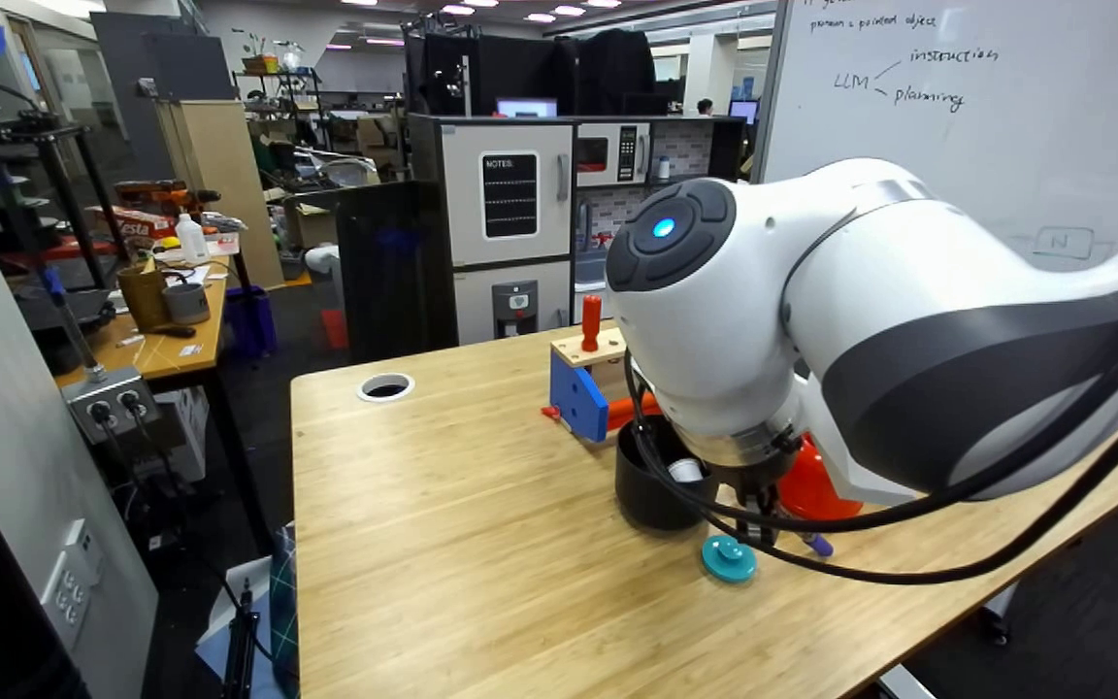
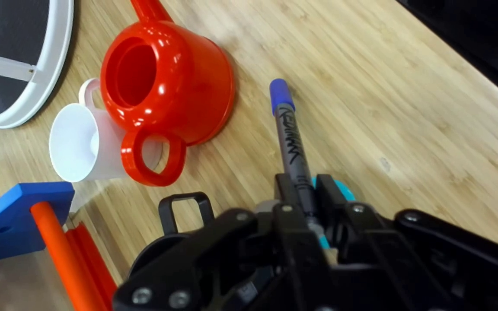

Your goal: Put the marker in the kettle on the table

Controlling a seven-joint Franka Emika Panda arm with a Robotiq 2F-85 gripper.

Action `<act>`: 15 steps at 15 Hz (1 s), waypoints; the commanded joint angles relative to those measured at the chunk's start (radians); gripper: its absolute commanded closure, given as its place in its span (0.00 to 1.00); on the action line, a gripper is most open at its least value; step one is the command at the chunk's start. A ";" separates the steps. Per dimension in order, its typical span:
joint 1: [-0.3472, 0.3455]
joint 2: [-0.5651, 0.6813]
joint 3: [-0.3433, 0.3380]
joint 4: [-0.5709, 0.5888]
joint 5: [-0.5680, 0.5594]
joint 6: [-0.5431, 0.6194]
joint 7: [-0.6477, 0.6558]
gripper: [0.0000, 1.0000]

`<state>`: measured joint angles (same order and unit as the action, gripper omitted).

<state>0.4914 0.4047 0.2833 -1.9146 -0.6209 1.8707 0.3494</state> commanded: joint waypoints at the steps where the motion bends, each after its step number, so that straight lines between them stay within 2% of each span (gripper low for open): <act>1: 0.025 0.018 -0.016 0.024 -0.032 -0.034 0.015 0.96; 8: 0.026 0.032 -0.005 0.028 0.000 -0.050 0.002 0.96; 14: 0.040 0.055 -0.015 0.028 -0.019 -0.088 0.030 0.96; 15: 0.040 0.062 -0.017 0.033 -0.014 -0.099 0.041 0.61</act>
<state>0.5186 0.4349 0.2789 -1.9132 -0.6361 1.8102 0.3614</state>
